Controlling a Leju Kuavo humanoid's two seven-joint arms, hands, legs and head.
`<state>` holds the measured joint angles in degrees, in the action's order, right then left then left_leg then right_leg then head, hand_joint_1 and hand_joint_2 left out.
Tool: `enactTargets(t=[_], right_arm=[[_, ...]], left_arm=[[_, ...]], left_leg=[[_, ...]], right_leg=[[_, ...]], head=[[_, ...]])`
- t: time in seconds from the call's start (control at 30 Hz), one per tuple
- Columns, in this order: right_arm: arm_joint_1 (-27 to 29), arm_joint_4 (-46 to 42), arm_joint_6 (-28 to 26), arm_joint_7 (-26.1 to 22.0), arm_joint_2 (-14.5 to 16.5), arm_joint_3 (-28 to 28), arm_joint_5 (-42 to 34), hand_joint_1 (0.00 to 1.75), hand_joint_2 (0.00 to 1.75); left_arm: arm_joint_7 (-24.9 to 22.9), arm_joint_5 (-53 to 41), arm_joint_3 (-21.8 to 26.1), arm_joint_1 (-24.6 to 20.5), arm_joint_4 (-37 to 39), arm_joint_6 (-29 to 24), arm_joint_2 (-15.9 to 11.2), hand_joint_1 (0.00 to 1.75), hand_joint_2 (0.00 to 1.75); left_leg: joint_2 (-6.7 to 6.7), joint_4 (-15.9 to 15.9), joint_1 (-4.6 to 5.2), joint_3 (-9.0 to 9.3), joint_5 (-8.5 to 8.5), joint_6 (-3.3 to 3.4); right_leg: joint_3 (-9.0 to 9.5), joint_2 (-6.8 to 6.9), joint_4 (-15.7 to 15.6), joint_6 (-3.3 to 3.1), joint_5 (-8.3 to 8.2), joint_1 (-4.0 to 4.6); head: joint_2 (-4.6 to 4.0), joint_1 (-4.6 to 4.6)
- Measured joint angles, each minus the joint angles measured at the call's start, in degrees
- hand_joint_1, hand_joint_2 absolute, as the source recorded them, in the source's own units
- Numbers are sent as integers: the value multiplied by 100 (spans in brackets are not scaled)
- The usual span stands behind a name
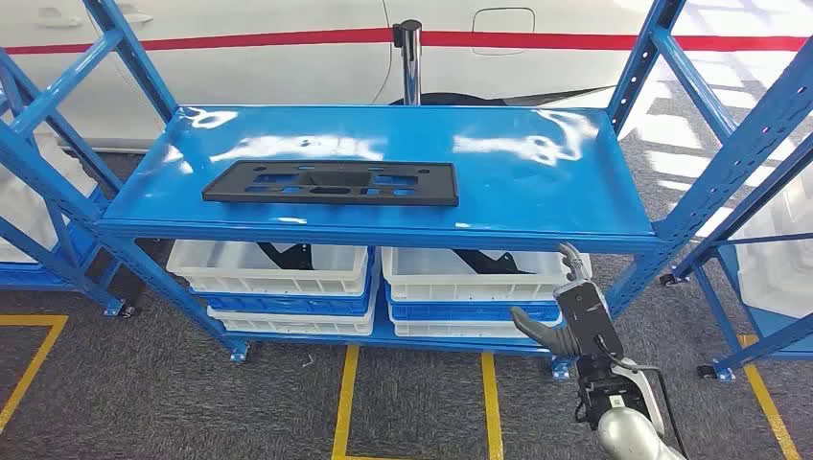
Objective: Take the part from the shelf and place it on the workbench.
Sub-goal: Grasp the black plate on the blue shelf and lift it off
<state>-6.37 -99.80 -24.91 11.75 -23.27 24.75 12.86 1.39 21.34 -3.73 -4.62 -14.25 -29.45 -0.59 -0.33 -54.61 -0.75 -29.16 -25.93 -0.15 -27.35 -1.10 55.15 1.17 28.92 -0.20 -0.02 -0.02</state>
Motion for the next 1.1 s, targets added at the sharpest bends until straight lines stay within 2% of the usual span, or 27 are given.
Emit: enactTargets(t=[0.1,0.23,0.4,0.57,0.73,0.87,1.03,1.1], right_arm=[[-100,-211,311,167,-58,109,322,0,175],[-416,-606,1114,755,-175,406,1354,0,175],[-903,-915,2120,1374,-297,855,2386,0,175],[-1290,-997,2806,1615,-355,1262,2874,0,175],[-1447,-997,3060,1686,-382,1591,2901,0,175],[-1458,-997,2938,1676,-396,1721,2715,0,175],[-1415,-997,2646,1506,-444,1810,2605,0,175],[-1355,-997,2399,1355,-447,1818,2662,0,87]], left_arm=[[204,68,-9,1,0,128,0,0,0],[644,201,-18,-1,0,396,0,0,0],[934,242,-35,-2,0,573,0,0,0],[1250,254,-44,-3,0,717,0,0,0],[1425,313,-45,0,0,849,0,0,0],[1605,377,-46,0,0,981,2,0,175],[1852,463,-49,2,0,977,2,0,175],[1880,464,-54,1,0,944,2,0,175]], left_leg=[[0,0,0,-2,0,0],[0,0,0,-4,1,0],[0,0,0,-6,1,1],[0,-1,0,-8,1,1],[-1,-1,0,-10,1,1],[-1,-1,0,-10,1,1],[-1,-1,0,-10,1,1],[-1,-1,0,-10,1,1]], right_leg=[[-1,0,0,0,0,0],[-4,0,1,0,0,0],[-6,0,1,0,0,0],[-8,0,1,0,0,0],[-10,1,1,0,0,0],[-11,1,1,0,0,0],[-11,0,1,0,0,0],[-11,0,1,0,0,0]], head=[[0,0],[0,-1],[0,0],[0,0],[0,0],[0,0],[0,0],[0,0]])
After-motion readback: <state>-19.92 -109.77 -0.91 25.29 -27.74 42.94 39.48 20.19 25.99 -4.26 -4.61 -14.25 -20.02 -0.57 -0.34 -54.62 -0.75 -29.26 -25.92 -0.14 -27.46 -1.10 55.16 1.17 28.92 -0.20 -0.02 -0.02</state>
